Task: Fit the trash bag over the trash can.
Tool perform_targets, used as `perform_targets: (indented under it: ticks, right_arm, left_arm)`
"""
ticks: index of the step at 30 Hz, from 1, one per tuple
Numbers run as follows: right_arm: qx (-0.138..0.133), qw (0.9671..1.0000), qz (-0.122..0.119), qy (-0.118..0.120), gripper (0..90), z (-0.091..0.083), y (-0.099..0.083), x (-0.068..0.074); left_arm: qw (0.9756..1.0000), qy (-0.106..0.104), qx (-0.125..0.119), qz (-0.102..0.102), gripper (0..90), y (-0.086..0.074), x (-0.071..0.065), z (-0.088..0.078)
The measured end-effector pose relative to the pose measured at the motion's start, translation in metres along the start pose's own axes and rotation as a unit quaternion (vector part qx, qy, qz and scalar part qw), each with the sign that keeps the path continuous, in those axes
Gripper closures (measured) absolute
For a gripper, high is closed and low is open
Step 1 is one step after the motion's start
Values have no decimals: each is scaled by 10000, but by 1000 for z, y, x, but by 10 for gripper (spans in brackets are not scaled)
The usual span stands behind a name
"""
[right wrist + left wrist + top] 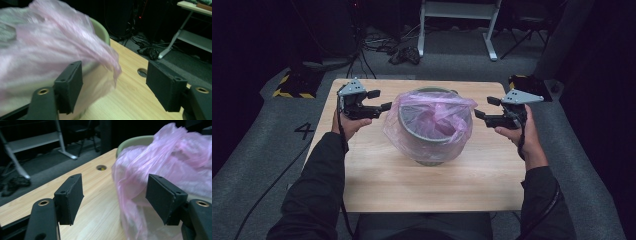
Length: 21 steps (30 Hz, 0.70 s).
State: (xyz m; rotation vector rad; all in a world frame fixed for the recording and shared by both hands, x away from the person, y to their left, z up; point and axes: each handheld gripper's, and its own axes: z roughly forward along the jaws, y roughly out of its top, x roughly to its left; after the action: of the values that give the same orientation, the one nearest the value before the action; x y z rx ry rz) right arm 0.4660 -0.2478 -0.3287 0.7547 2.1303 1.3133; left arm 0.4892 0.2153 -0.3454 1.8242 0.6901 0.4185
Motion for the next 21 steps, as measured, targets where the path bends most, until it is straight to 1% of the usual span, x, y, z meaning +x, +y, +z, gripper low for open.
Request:
perform_targets:
  ticks: [1, 2, 3, 4, 5, 6, 7, 8, 9, 10, 11, 12, 13, 14, 16, 17, 18, 20, 21]
  right_arm:
    - [-23, 10000, 13, 42, 278, 2, 3, 1]
    - [-53, 10000, 25, 76, 272, 4, 5, 1]
    - [-79, 9999, 30, 126, 264, 6, 8, 2]
    - [-83, 9998, 11, 185, 256, 10, 10, 3]
    - [-64, 9997, 15, 238, 253, 14, 12, 3]
    - [-3, 9996, 22, 264, 252, 19, 13, 3]
    - [97, 9996, 29, 268, 265, 25, 14, 2]
    - [175, 9996, 55, 237, 315, 31, 14, 0]
    - [222, 9992, 133, 294, 423, 36, 14, -2]
    - [248, 9987, 192, 412, 509, 40, 15, -4]
    - [253, 9984, 206, 462, 632, 43, 16, -5]
    - [229, 9984, 229, 459, 743, 44, 18, -6]
    - [190, 9985, 246, 458, 806, 45, 20, -7]
    - [152, 9985, 239, 461, 845, 46, 22, -7]
    - [74, 9993, 155, 343, 873, 47, 27, -6]
    - [29, 9995, 165, 276, 875, 48, 29, -7]
    - [-7, 9997, 192, 170, 880, 49, 31, -8]
    - [-8, 9996, 280, -34, 884, 54, 34, -12]
    - [7, 9994, 324, -103, 884, 57, 35, -14]
  left_arm:
    - [10000, -46, -6, -28, 296, 1, 0, 2]
    - [9998, -179, 1, -51, 296, 3, 1, 5]
    - [9996, -265, -10, -63, 296, 4, 2, 7]
    - [9995, -297, 29, -77, 300, 6, 3, 11]
    - [9993, -355, 91, -88, 310, 7, 4, 15]
    - [9992, -376, 145, -53, 320, 9, 4, 19]
    - [9990, -398, 195, -75, 336, 10, 4, 23]
    - [9987, -454, 196, -109, 348, 11, 5, 27]
    - [9981, -568, 205, -143, 379, 12, 6, 30]
    - [9976, -651, 194, -116, 452, 13, 6, 33]
    - [9976, -669, 202, -13, 518, 15, 5, 37]
    - [9976, -658, 191, 25, 583, 16, 4, 39]
    - [9975, -664, 178, 143, 636, 17, 2, 41]
    - [9976, -640, 178, 211, 699, 18, 0, 43]
    - [9975, -616, 151, 306, 802, 21, 0, 47]
    - [9979, -534, 127, 333, 842, 22, -1, 49]
    - [9984, -439, 135, 334, 871, 23, 0, 51]
    - [9990, -319, 134, 284, 896, 24, 3, 56]
    - [9991, -250, 159, 297, 898, 25, 3, 59]
